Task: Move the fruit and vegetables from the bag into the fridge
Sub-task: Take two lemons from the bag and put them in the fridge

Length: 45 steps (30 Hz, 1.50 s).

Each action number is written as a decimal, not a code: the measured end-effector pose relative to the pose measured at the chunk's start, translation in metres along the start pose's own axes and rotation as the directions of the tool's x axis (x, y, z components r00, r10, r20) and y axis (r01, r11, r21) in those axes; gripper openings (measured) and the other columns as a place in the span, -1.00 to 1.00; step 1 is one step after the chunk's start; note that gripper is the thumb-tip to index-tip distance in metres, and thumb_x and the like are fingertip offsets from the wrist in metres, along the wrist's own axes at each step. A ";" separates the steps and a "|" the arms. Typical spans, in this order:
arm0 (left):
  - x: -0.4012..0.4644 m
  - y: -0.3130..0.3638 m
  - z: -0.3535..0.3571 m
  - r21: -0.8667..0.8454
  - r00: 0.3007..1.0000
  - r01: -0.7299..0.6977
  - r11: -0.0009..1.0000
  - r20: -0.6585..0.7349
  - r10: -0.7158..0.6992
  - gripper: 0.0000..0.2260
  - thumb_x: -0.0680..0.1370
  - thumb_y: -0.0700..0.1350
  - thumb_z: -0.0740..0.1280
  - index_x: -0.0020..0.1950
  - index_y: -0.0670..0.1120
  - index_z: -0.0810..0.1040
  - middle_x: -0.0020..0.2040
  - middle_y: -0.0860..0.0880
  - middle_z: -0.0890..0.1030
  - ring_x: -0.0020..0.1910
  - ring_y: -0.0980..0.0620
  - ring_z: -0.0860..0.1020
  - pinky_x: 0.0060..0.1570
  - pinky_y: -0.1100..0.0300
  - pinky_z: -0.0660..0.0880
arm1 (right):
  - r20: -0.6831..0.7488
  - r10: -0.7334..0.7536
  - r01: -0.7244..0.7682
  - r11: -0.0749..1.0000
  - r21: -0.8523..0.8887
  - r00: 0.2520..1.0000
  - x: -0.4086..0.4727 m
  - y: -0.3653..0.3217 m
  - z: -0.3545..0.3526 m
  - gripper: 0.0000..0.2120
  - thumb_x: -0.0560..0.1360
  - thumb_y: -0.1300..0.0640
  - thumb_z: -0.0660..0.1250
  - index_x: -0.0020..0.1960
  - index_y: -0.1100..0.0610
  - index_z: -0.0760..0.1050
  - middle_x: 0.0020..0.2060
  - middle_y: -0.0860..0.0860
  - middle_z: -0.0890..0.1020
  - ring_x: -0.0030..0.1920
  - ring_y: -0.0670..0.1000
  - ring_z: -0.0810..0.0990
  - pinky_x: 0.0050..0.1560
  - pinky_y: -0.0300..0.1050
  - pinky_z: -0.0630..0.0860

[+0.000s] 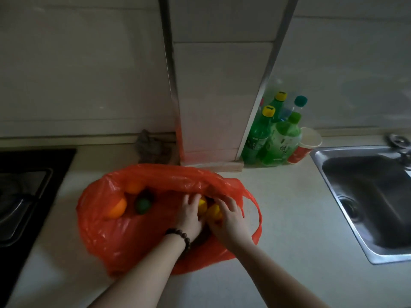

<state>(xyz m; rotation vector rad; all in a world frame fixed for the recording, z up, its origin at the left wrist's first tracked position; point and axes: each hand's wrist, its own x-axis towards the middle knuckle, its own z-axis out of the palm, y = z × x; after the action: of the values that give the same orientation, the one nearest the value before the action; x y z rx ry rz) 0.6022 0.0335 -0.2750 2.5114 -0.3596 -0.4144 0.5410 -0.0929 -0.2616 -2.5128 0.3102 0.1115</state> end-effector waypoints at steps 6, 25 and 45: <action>-0.013 -0.006 0.001 -0.062 0.989 0.035 0.997 -0.142 -0.044 -0.56 0.45 -0.21 0.38 0.29 0.02 0.40 0.28 -0.06 0.38 0.20 -0.11 0.46 0.14 0.09 0.44 | 0.040 -0.066 0.070 0.991 -0.112 0.997 0.003 0.007 0.000 -0.47 0.48 -0.11 0.27 0.41 -0.09 0.25 0.40 -0.02 0.25 0.34 0.09 0.26 0.27 0.03 0.41; -0.082 -0.055 -0.042 -0.124 0.861 -0.003 0.992 -0.504 -0.060 -0.55 0.36 -0.18 0.49 0.21 -0.04 0.48 0.17 -0.04 0.46 0.15 -0.03 0.45 0.10 0.15 0.44 | 0.087 -0.346 0.349 0.936 -0.034 0.934 0.003 -0.029 0.018 -0.54 0.45 -0.04 0.34 0.32 -0.03 0.38 0.28 0.00 0.44 0.19 0.12 0.43 0.19 0.05 0.43; -0.344 -0.225 -0.200 -0.305 0.400 0.299 0.904 -0.820 -0.409 -0.53 0.44 -0.16 0.43 0.31 0.01 0.38 0.27 -0.04 0.36 0.17 0.03 0.41 0.13 0.16 0.45 | 0.200 -0.853 0.810 0.520 0.270 0.481 -0.131 -0.327 0.138 -0.51 0.45 -0.02 0.37 0.34 -0.13 0.32 0.30 -0.16 0.35 0.21 -0.07 0.38 0.13 -0.27 0.36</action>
<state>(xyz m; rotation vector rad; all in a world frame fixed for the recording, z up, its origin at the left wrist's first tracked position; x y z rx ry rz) 0.3972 0.4280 -0.1706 2.2961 0.6236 0.7287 0.4935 0.2715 -0.1730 -2.1672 -1.0365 0.0787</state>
